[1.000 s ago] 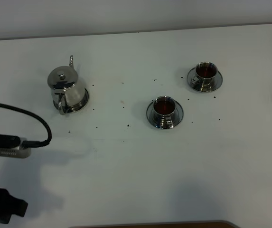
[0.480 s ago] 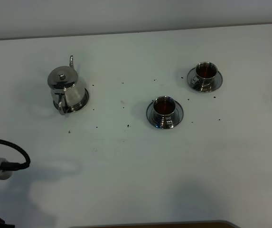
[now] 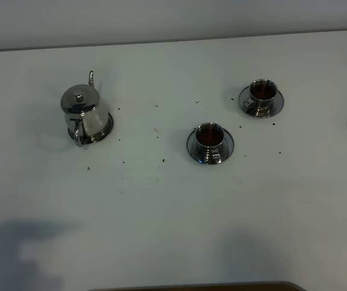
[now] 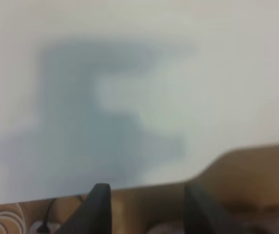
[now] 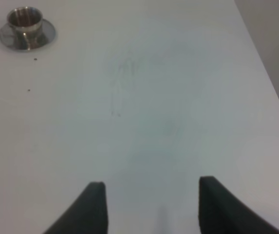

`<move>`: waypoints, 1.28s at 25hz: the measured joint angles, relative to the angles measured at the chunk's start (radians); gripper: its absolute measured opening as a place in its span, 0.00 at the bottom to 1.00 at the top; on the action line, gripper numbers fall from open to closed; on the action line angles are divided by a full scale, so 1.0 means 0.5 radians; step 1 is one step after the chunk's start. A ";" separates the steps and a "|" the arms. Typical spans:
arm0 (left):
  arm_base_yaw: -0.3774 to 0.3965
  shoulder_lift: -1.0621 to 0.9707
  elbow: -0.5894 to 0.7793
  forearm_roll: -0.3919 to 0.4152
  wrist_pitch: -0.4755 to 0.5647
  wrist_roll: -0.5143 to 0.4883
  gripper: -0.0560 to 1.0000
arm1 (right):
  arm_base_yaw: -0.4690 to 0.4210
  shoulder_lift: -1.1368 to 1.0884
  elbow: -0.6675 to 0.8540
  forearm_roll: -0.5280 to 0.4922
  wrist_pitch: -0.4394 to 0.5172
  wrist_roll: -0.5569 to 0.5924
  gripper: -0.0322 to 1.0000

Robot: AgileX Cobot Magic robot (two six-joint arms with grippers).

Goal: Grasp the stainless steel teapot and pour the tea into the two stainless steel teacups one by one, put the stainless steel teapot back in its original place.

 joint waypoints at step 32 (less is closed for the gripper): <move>0.273 -0.850 0.018 0.000 0.002 0.004 0.44 | 0.000 0.000 0.000 0.000 0.000 0.000 0.44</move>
